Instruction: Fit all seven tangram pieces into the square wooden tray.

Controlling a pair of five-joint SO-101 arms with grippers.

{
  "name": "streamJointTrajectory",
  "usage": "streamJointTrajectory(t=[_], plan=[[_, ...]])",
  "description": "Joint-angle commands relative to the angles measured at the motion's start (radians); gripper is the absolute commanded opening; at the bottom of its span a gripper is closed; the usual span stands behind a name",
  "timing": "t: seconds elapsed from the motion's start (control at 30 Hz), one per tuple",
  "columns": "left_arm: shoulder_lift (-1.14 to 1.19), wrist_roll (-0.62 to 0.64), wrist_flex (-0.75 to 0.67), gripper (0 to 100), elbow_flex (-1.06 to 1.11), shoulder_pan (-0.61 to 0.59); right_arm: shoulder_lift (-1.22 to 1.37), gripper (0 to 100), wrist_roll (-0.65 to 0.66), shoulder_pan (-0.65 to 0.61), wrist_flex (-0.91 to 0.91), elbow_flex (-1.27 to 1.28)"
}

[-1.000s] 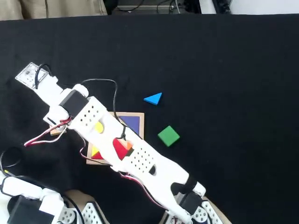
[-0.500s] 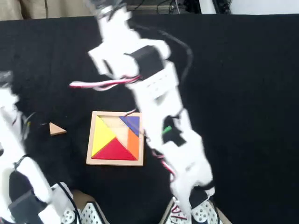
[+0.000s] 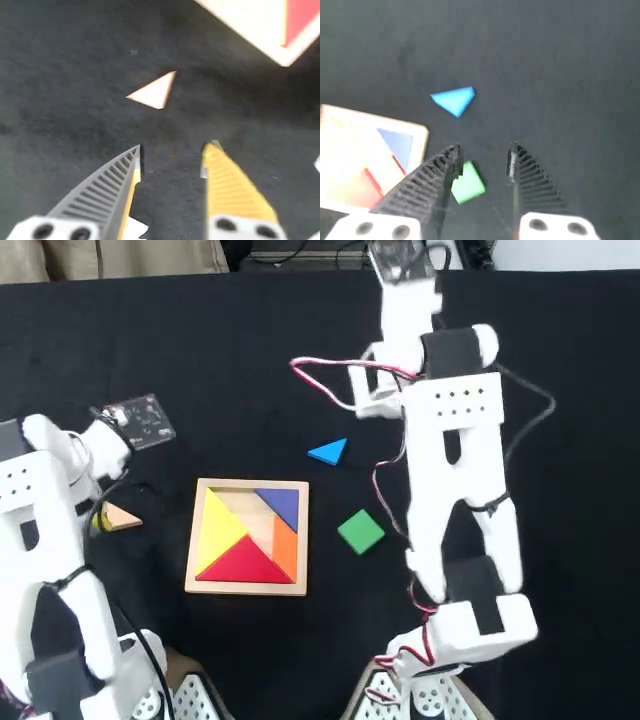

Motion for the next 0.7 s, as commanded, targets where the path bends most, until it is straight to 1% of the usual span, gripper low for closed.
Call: streamJointTrajectory(t=[0.0,0.07,0.2,0.3,0.43,0.67], plan=[[0.038,-0.224,0.038,24,-0.062,0.030,-0.074,15.6,0.055,0.074,-0.123,0.248],[0.084,-0.290,0.035,24,-0.068,0.019,-0.101,15.6,0.066,0.110,-0.210,0.374],[0.218,-0.373,-0.061,24,-0.070,0.008,-0.174,15.6,0.066,0.195,-0.373,0.584],[0.334,-0.381,-0.075,24,-0.104,0.021,-0.205,15.6,0.066,0.224,-0.503,0.719],[0.462,-0.374,-0.072,24,-0.176,0.059,-0.199,15.6,0.066,0.213,-0.692,0.851],[0.514,-0.382,-0.080,24,-0.209,0.064,-0.133,15.6,0.066,0.210,-0.720,0.832]])
